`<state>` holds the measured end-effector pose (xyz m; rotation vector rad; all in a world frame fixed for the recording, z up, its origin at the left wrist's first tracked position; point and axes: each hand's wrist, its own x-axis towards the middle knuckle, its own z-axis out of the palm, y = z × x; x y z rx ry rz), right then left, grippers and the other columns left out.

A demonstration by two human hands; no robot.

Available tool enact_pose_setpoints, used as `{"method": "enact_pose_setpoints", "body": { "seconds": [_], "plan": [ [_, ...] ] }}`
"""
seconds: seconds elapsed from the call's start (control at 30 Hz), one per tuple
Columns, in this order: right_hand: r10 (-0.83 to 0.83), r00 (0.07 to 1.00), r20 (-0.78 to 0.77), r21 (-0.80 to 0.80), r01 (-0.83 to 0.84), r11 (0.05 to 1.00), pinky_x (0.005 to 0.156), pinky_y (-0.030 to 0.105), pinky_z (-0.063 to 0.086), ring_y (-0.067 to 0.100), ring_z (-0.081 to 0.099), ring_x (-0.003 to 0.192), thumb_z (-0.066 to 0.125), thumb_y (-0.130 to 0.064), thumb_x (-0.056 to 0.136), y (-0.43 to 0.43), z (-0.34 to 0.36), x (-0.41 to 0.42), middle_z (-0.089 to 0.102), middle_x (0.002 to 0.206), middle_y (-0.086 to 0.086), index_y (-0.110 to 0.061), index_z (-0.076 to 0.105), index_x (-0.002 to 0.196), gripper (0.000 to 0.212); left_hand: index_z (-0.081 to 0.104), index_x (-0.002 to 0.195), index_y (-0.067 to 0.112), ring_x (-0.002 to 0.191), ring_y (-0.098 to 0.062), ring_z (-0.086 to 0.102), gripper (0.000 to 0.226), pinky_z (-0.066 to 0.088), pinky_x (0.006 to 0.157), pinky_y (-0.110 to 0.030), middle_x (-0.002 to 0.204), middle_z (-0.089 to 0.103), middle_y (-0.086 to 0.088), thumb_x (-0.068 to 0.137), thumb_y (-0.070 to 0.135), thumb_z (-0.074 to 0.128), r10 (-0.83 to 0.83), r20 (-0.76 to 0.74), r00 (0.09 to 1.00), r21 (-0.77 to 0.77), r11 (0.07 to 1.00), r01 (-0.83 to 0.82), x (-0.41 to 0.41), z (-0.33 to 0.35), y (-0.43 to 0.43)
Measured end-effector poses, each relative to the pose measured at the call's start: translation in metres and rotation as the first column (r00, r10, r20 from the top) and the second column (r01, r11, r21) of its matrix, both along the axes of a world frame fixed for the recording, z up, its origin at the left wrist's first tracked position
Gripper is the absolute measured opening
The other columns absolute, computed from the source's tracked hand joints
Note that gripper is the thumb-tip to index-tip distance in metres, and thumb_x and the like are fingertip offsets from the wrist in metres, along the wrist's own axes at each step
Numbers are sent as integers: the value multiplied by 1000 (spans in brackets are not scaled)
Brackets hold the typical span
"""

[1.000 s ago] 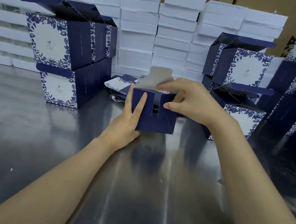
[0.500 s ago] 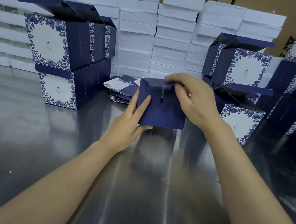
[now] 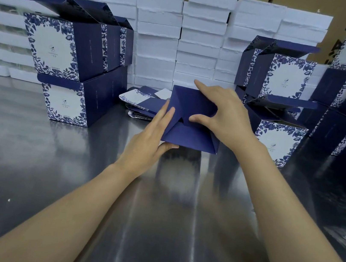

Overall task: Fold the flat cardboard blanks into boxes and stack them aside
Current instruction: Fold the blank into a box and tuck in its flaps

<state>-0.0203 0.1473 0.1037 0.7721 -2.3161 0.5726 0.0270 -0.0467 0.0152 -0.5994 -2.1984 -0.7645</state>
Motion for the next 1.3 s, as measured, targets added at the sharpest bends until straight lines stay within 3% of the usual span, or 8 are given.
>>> {"method": "enact_pose_setpoints", "body": {
  "seconds": [0.33,0.53,0.7,0.8,0.9,1.0,1.13,1.3],
  "plan": [
    [-26,999,22,29,25,999,86,28,32,17,40,119,71,-44,82,-5,-1,2,55,130,-16,-36,39,145,71,6,142,40,137,-9,34,83,38,86,-15,157,15,9,88,26,67,-24,-12,1000,58,998,25,1,0,-4],
    [152,953,261,-674,67,736,99,20,39,8,53,119,44,-37,99,-9,14,8,62,128,-8,-16,63,124,37,10,147,24,139,-11,32,84,40,90,-20,157,21,1,87,14,69,-7,-60,998,35,999,9,1,3,-1],
    [250,740,625,-671,345,657,74,31,28,15,40,84,53,-20,91,-1,19,-1,45,131,24,8,52,122,42,13,150,18,139,-7,30,85,45,90,-25,157,21,1,87,6,68,-16,-79,997,-16,1000,15,-2,-1,0],
    [353,734,580,-718,256,648,63,27,34,17,44,77,58,-15,88,6,24,4,53,83,5,8,56,117,37,3,150,43,137,-1,32,89,33,96,-5,156,25,18,92,15,64,-57,21,998,134,990,53,-7,-2,-2],
    [555,632,542,-774,117,622,70,26,52,7,67,87,75,-15,79,20,32,5,62,108,-6,-11,40,144,74,13,146,47,136,2,36,80,32,105,-9,150,30,27,94,9,60,-92,59,994,453,890,56,-13,-4,-7],
    [610,587,533,-716,-72,695,91,23,51,7,39,134,84,-8,68,26,23,-1,32,155,-7,-40,8,153,118,30,146,30,134,-11,41,73,38,107,-21,151,34,11,90,-11,50,5,32,999,422,906,-18,-17,-5,-18],
    [512,658,553,-518,-210,829,89,9,45,1,10,140,75,9,74,15,-32,-8,-10,160,-15,-47,-16,147,130,47,139,5,130,-7,36,57,25,106,-6,153,29,-4,90,-21,36,74,142,987,265,958,-110,-21,-10,-32],
    [507,628,590,-675,39,737,106,39,42,15,32,140,65,17,80,14,-89,-14,16,159,-6,-33,-10,152,115,55,132,4,133,-23,42,37,28,107,-21,147,40,-11,98,0,40,256,377,890,409,816,-408,-27,-12,-42]
  ]
}}
